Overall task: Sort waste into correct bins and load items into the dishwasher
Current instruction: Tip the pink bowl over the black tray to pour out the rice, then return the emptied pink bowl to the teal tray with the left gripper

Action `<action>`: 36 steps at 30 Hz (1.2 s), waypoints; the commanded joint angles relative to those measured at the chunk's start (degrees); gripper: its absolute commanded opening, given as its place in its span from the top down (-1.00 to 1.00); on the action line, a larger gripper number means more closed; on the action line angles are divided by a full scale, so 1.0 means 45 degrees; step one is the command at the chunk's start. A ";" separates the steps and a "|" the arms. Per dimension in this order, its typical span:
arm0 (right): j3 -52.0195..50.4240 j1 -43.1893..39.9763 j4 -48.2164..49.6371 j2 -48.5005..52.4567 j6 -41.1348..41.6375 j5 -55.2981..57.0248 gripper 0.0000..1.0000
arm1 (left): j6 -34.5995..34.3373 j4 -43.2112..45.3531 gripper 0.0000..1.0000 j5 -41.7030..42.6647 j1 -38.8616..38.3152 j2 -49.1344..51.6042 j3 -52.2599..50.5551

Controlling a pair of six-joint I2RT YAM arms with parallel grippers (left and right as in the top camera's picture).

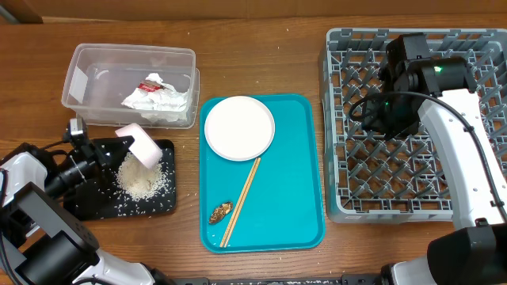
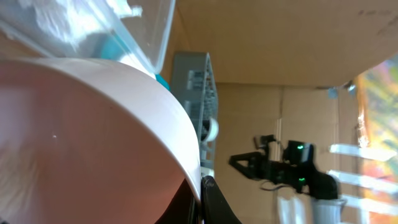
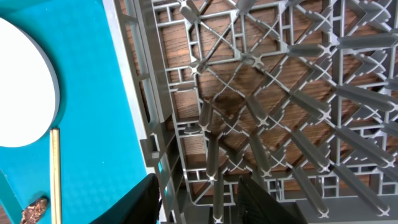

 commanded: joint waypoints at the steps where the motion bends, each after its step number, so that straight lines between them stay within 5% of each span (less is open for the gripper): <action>1: 0.0087 0.0010 0.0034 -0.0015 -0.0039 0.0117 0.15 | -0.1282 0.0743 0.92 -0.0782 0.0107 0.0102 -0.0019; 4: 0.0087 0.0010 -0.0024 -0.0015 -0.0039 0.0117 0.14 | -0.0131 0.0301 0.91 0.0083 0.0073 0.0102 -0.0019; 12: 0.0087 0.0010 -0.0189 -0.0015 -0.0044 0.0117 0.14 | -0.0573 0.0442 0.92 0.0097 0.0010 0.0097 -0.0019; 15: 0.0087 0.0010 -0.0238 -0.0015 -0.0044 0.0121 0.15 | 0.0792 -0.0053 0.92 0.0325 0.0005 0.0044 -0.0019; 18: 0.0087 0.0010 -0.0243 -0.0015 -0.0039 0.0199 0.14 | 0.0126 -0.0228 0.92 -0.0306 -0.0053 0.0034 0.0005; 25: 0.0102 -0.0034 -0.0593 -0.0029 0.0063 0.0500 0.17 | 0.2424 -0.2647 0.92 -0.1146 -0.1171 -0.0418 0.0855; 30: 0.0117 -0.0447 -0.0767 -0.0296 0.0063 0.0491 0.20 | 0.1200 -0.2710 0.92 -0.2696 -0.3201 -0.1098 0.2123; 36: 0.0175 -0.1758 -0.0821 -0.1020 0.0321 0.0427 0.20 | -0.2161 -0.1384 0.92 -0.6479 -0.7038 -0.1860 0.3419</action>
